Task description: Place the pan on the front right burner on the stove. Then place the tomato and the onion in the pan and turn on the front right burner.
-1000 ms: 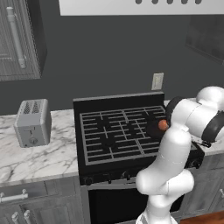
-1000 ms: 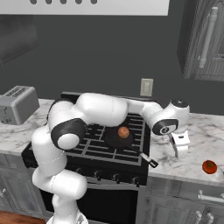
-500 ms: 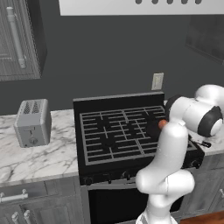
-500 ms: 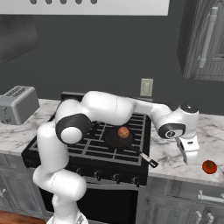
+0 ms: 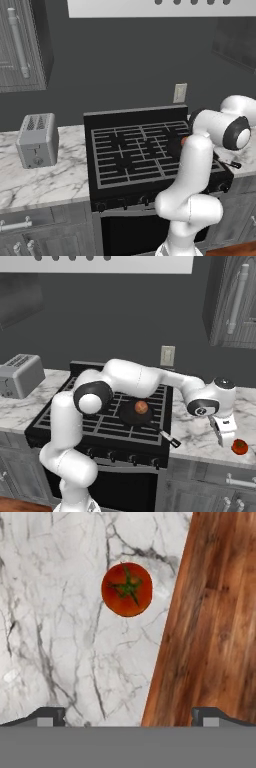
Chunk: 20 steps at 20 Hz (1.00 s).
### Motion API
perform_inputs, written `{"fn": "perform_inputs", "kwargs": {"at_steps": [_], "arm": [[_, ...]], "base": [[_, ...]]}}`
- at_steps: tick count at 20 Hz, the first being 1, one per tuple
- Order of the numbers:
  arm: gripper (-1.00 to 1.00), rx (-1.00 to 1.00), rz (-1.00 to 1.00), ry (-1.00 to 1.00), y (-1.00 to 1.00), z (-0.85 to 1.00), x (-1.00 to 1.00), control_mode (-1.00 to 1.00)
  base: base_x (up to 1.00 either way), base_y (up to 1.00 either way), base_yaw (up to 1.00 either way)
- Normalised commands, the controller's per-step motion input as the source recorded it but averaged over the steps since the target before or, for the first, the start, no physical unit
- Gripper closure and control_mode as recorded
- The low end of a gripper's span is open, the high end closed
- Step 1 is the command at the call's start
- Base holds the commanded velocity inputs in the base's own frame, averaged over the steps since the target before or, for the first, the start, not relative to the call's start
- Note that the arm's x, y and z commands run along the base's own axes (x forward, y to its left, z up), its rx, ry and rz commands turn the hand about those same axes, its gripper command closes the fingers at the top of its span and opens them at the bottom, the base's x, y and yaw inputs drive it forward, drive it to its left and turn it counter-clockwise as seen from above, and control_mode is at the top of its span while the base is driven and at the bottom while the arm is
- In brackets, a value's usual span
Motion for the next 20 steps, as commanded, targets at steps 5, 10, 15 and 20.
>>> {"fn": "perform_inputs", "kwargs": {"at_steps": [5,10,15,20], "arm": [[-1.00,0.00,0.00,0.00,-0.36,-0.14,0.00,-1.00],[-1.00,0.00,0.00,0.00,-0.30,-0.12,0.00,-1.00],[-1.00,0.00,0.00,0.00,-0.25,-0.14,0.00,-1.00],[-1.00,0.00,0.00,0.00,-0.20,-0.18,0.00,-1.00]], "base": [[0.00,0.00,0.00],[0.00,0.00,0.00],[0.00,0.00,0.00],[0.00,0.00,0.00]]}}
